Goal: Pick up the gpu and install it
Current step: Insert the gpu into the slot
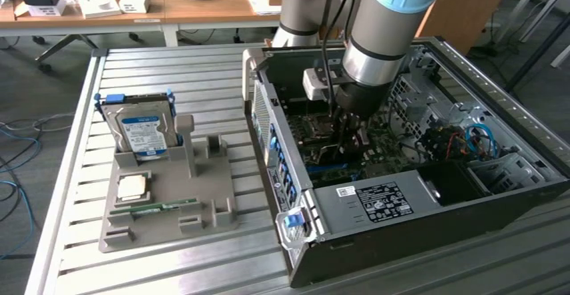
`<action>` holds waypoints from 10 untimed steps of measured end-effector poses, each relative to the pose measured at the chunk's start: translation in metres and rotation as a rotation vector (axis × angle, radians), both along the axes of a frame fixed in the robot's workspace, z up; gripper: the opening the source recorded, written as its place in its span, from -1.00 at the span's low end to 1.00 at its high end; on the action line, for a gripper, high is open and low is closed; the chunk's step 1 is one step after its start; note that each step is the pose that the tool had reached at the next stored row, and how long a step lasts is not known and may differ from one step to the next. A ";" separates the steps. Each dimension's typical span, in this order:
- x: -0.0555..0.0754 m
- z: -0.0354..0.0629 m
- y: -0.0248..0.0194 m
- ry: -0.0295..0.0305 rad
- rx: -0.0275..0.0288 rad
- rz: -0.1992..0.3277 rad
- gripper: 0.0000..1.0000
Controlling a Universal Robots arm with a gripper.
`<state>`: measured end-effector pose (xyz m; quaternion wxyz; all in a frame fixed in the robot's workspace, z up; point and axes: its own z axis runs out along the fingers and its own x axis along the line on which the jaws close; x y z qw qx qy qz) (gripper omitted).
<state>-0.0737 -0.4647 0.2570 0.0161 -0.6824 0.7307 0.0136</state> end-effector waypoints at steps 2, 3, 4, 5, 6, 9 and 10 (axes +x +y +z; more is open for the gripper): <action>0.000 0.0027 0.0000 0.0000 -0.0001 0.000 -0.21; 0.000 0.0044 0.0000 0.0000 0.0000 0.000 -0.21; 0.000 0.0063 0.0000 0.0000 -0.0001 0.000 -0.21; 0.000 0.0081 0.0000 -0.0001 0.0000 0.000 -0.21; 0.000 0.0100 0.0001 -0.0001 0.0000 0.000 -0.21; 0.000 0.0163 0.0001 0.0000 0.0000 0.000 -0.21; 0.000 0.0187 0.0001 0.0000 0.0000 0.000 -0.21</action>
